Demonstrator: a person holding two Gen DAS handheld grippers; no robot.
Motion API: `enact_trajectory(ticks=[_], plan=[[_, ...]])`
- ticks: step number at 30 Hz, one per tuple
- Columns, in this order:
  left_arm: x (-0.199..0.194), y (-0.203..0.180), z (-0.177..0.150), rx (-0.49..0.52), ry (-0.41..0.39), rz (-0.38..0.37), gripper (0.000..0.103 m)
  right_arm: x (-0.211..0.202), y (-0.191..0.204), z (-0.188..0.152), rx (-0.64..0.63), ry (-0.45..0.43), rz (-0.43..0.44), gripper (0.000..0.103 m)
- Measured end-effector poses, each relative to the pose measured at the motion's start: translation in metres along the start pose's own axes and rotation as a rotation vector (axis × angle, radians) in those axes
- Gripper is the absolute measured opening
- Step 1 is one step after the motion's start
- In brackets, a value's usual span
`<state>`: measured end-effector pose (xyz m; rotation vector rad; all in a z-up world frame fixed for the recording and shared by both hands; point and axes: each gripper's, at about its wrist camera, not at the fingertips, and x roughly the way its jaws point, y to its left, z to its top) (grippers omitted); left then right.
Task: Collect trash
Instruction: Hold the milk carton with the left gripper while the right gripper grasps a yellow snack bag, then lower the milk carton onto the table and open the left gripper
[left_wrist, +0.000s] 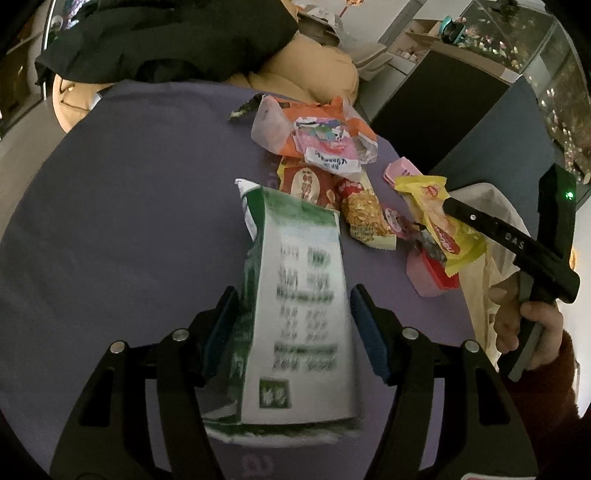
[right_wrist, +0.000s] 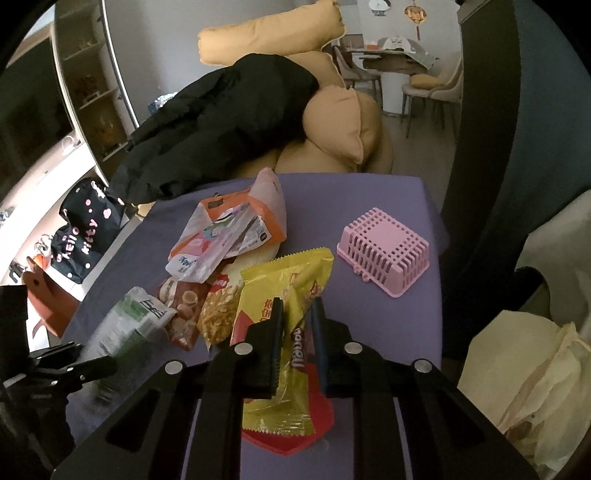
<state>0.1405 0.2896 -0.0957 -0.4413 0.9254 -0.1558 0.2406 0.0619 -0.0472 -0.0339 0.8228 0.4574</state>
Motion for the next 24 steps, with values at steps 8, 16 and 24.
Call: enact_trajectory(ticks=[8,16,24], plan=[[0.012,-0.012,0.002,0.036,0.042,0.052,0.064,-0.007,-0.006,-0.013,0.0,-0.013,0.022,0.016],[0.027,-0.019,0.026,0.079,0.079,0.133,0.063,-0.017,-0.012,-0.022,0.001,-0.037,0.054,0.016],[0.012,-0.03,0.035,0.084,0.057,0.129,0.053,-0.044,-0.014,-0.023,-0.023,-0.095,0.062,0.016]])
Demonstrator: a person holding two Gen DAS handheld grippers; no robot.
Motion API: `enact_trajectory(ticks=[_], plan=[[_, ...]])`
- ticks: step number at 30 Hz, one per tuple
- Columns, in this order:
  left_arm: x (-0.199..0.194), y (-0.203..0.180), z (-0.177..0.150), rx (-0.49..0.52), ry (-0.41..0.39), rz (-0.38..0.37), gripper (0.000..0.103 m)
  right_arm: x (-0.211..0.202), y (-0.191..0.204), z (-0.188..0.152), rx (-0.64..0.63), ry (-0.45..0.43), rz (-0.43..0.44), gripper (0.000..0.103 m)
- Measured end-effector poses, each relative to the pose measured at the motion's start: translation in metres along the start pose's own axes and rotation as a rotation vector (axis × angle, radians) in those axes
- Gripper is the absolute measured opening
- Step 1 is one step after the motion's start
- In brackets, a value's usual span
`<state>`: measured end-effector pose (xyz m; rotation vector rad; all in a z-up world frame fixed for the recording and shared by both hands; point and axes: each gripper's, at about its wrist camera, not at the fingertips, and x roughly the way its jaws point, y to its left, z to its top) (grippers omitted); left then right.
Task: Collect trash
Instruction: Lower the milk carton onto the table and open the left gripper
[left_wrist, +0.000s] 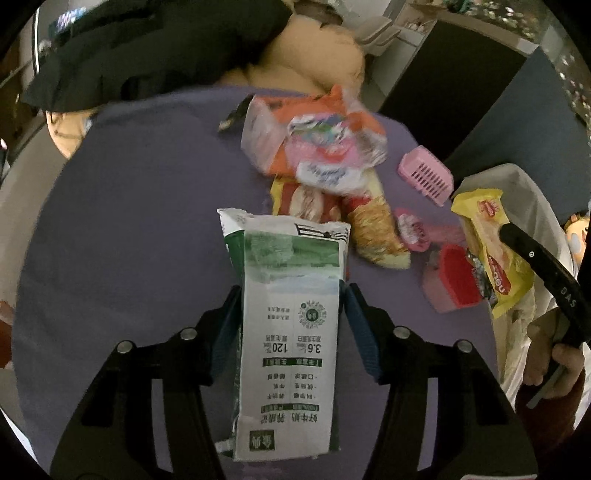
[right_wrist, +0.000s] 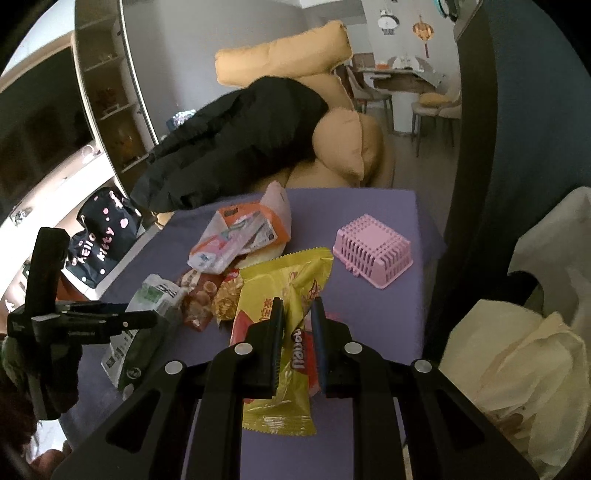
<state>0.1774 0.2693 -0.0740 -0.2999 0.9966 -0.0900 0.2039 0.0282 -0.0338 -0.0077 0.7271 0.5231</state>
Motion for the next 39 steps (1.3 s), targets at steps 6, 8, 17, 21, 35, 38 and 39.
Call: enact_trajectory(ticks=[6,8,17,21,35,38,39], plan=[[-0.054,-0.038,0.013,0.08,-0.182,-0.003,0.051,-0.029,-0.001,0.004,-0.013,-0.068,-0.002,0.016],[-0.07,-0.052,0.018,0.106,-0.235,-0.006,0.031,-0.04,0.0,0.007,-0.023,-0.096,-0.008,0.016],[-0.092,-0.09,0.034,0.154,-0.328,-0.048,0.032,-0.083,-0.016,0.004,-0.012,-0.178,-0.038,0.016],[-0.067,-0.084,0.024,0.17,-0.305,-0.124,0.055,-0.083,-0.027,-0.005,0.004,-0.173,-0.039,0.016],[-0.022,-0.076,-0.038,0.173,-0.034,-0.239,0.059,-0.079,-0.058,-0.026,0.069,-0.124,-0.077,0.016],[-0.018,-0.081,-0.057,0.129,0.023,-0.285,0.06,-0.081,-0.061,-0.028,0.078,-0.123,-0.091,0.016],[-0.016,-0.085,-0.061,0.125,0.037,-0.29,0.06,-0.081,-0.063,-0.028,0.081,-0.122,-0.095,0.016]])
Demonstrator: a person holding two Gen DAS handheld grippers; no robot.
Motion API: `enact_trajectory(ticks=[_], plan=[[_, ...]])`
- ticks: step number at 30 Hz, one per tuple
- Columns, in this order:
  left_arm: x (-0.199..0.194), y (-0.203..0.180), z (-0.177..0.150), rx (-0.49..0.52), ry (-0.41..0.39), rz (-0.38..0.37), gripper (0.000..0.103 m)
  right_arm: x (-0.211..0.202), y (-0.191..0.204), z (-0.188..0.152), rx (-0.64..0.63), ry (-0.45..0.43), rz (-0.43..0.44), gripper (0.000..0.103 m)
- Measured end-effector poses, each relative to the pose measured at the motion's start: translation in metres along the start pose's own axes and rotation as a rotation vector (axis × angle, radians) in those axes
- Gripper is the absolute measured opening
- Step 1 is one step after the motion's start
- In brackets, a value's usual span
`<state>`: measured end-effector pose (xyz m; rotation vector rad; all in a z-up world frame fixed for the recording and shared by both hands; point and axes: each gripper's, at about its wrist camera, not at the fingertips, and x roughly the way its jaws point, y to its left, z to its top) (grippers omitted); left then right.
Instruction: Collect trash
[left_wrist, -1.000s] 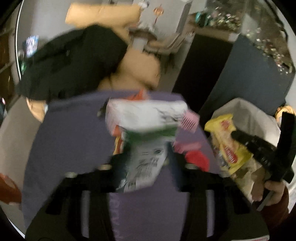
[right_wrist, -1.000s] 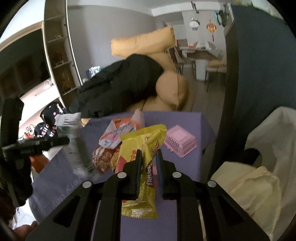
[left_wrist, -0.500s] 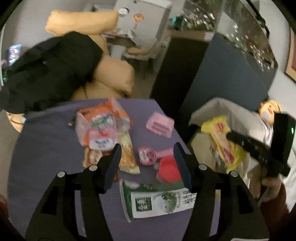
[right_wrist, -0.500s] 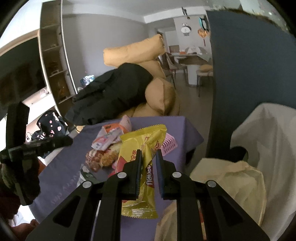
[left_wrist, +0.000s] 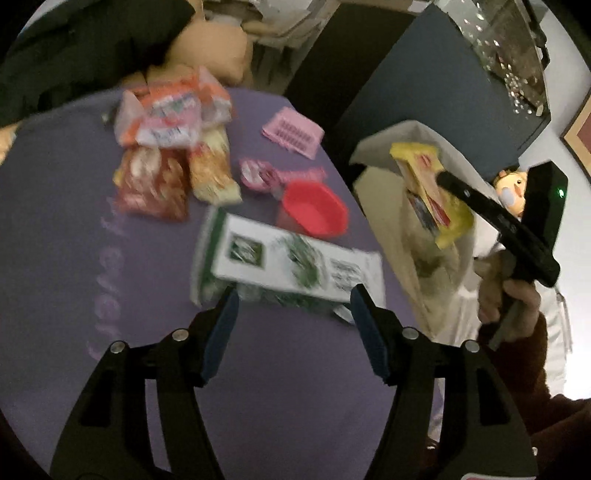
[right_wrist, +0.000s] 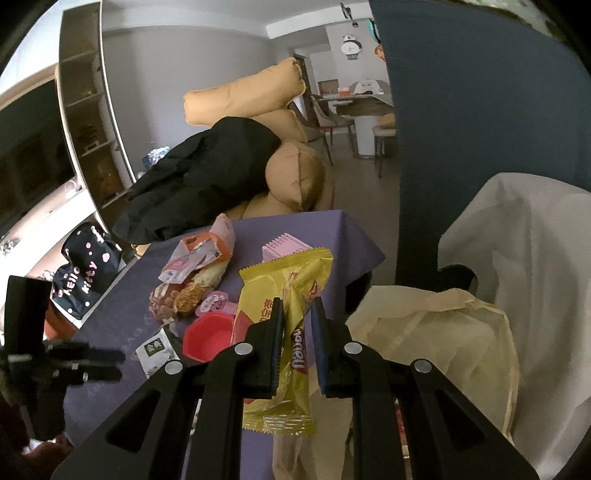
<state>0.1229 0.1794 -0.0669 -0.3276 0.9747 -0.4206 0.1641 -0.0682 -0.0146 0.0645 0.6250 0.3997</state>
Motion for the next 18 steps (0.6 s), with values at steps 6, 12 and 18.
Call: enact_trajectory(ticks=[6,12,18], plan=[[0.005,-0.008,0.005,0.011,-0.012,0.04,0.06,-0.007,0.004,-0.011,-0.016,0.013,-0.015,0.016],[0.005,0.003,-0.005,-0.015,0.008,0.056,0.06,0.02,0.027,-0.048,-0.058,0.135,0.023,0.016],[-0.009,0.022,-0.01,-0.093,-0.03,0.08,0.062,0.028,0.062,-0.073,-0.087,0.205,0.118,0.016]])
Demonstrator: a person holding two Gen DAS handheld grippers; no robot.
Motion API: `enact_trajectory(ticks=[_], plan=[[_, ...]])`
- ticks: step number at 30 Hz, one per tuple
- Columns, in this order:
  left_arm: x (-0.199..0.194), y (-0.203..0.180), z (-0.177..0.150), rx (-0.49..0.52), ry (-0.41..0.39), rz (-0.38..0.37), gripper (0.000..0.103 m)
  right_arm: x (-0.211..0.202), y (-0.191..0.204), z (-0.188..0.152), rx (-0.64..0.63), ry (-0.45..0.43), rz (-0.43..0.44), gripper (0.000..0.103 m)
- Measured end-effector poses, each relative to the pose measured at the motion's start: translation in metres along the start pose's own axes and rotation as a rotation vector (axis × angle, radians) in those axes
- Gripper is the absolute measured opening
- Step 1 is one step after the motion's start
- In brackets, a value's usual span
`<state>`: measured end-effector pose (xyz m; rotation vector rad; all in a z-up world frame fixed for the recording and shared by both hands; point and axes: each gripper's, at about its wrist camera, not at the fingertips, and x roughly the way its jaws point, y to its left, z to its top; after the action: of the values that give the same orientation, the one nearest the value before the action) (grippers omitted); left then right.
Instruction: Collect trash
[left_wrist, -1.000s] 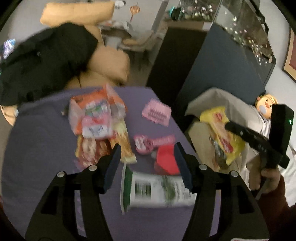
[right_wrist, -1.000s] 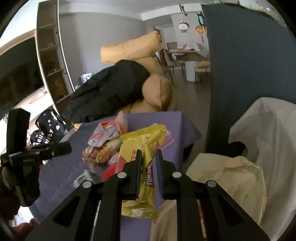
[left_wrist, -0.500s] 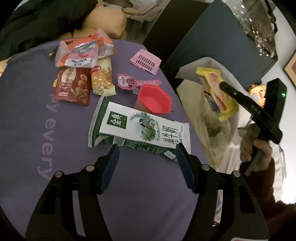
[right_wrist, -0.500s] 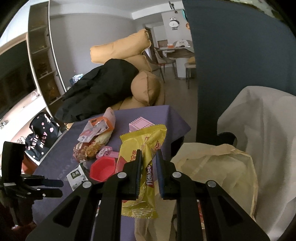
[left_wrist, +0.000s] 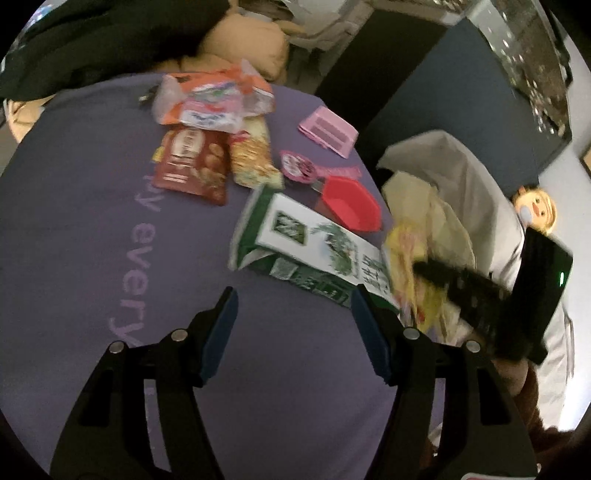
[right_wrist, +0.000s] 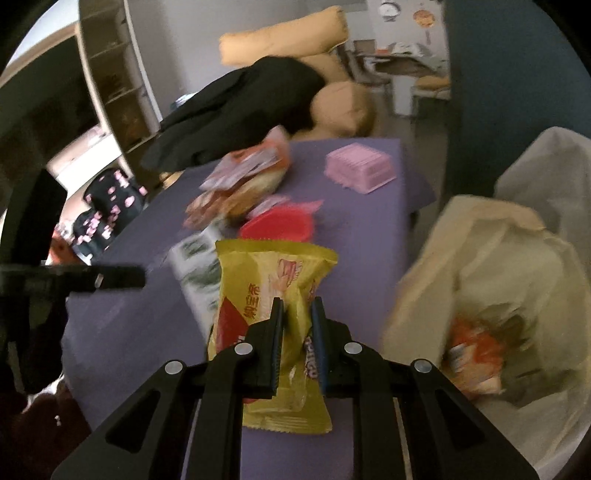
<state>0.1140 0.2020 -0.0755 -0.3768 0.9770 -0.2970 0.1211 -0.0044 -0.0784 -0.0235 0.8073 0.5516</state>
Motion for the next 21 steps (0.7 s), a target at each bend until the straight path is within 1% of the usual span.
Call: enact_trajectory(ticks=[1,5,11,14,17,19,21], plan=[[-0.002,0.002,0.0,-0.011,-0.007,0.0,0.065,0.002,0.005,-0.002,0.0,0.008,0.015,0.016],[-0.001,0.003,0.001,-0.034,-0.01,0.003,0.065,-0.001,0.021,-0.013,0.007,0.03,0.074,0.016],[0.007,-0.004,0.004,-0.046,-0.007,0.023,0.065,-0.013,0.028,-0.025,0.012,0.027,0.096,0.016],[0.01,-0.011,0.008,-0.062,-0.009,0.044,0.066,-0.034,0.021,-0.024,0.013,-0.037,0.041,0.016],[0.02,-0.019,0.014,-0.107,-0.001,0.056,0.066,-0.06,0.0,-0.021,0.049,-0.114,-0.023,0.016],[0.028,-0.024,0.016,-0.13,0.016,0.064,0.066,-0.071,-0.017,-0.021,0.088,-0.148,-0.052,0.016],[0.038,-0.035,0.017,-0.118,0.036,0.078,0.066,-0.076,-0.032,-0.02,0.124,-0.168,-0.078,0.016]])
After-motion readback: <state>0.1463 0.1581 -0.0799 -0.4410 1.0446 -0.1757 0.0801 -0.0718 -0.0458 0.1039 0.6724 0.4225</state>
